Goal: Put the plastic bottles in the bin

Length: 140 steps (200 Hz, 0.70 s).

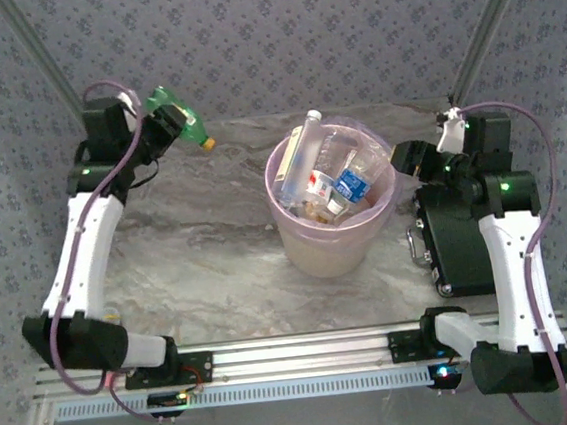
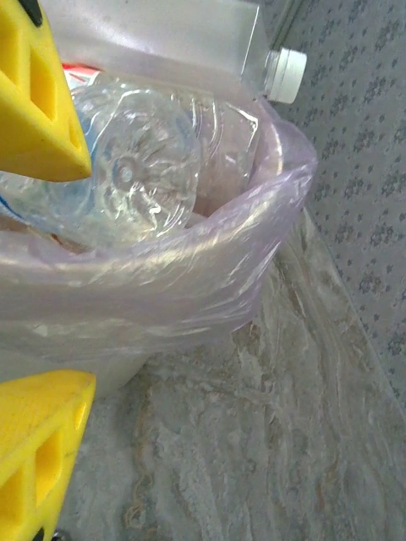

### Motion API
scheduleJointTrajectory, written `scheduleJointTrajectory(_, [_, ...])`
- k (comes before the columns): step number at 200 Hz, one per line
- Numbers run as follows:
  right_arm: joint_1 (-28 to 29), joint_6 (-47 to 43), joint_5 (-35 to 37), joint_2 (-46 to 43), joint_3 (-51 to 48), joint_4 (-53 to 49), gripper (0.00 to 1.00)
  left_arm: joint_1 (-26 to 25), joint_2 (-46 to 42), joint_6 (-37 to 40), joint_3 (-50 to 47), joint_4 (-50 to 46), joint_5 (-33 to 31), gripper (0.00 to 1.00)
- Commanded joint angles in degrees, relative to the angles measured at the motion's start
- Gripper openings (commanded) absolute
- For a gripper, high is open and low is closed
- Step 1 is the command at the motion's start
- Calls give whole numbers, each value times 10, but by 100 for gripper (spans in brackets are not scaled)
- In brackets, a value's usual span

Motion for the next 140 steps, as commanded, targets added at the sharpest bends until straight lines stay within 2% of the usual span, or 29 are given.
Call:
scheduleJointTrajectory(1, [3, 6, -25, 4, 24, 18, 62, -25, -37, 82, 41, -114, 23, 54])
scheduleJointTrajectory(51, [8, -12, -28, 18, 39, 4, 62, -133, -36, 146, 128, -183, 102, 53])
scheduleJointTrajectory(80, [14, -17, -27, 24, 37, 5, 62, -215, -10, 198, 176, -213, 114, 53])
scheduleJointTrajectory(140, [25, -26, -13, 24, 29, 4, 62, -313, 105, 240, 293, -260, 123, 51])
